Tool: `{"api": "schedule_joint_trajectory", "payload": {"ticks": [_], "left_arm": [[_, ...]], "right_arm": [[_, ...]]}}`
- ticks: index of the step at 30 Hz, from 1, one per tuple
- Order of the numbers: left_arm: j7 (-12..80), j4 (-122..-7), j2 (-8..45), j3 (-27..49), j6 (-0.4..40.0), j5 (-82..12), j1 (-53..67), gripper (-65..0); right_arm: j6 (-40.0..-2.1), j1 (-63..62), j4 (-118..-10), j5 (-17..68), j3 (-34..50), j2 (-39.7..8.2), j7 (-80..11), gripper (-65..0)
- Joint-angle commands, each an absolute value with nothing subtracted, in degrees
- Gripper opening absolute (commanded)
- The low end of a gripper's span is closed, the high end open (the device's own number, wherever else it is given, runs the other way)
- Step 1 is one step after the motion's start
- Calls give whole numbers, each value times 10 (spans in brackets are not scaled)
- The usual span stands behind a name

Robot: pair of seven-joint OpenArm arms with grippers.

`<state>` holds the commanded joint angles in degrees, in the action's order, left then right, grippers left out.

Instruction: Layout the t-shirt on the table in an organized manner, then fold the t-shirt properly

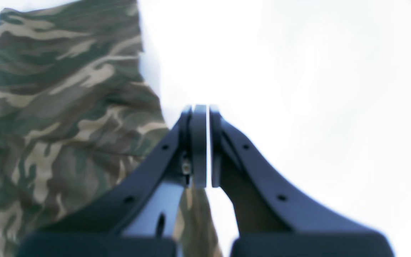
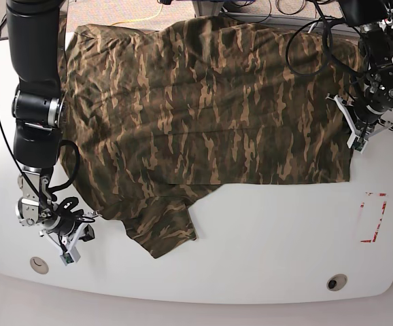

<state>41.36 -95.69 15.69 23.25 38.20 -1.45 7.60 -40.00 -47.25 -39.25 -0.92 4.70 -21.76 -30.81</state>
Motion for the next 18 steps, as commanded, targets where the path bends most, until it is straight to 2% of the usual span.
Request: {"api": "schedule_joint_trajectory", "payload": {"ticks": [4, 7, 11, 18], "left_arm": [[410, -1019, 156, 236, 382, -17, 91, -628], [410, -1055, 154, 236, 382, -17, 94, -628], [410, -1068, 143, 236, 382, -17, 92, -628], [410, -1069, 132, 235, 382, -17, 91, -628]], "right_arm": [[-400, -403, -548, 43, 48, -218, -428, -642], [-400, -340, -660, 74, 48, -219, -480, -642], [-400, -269, -781, 88, 48, -213, -521, -642], [-400, -143, -938, 85, 86, -166, -564, -642]]}}
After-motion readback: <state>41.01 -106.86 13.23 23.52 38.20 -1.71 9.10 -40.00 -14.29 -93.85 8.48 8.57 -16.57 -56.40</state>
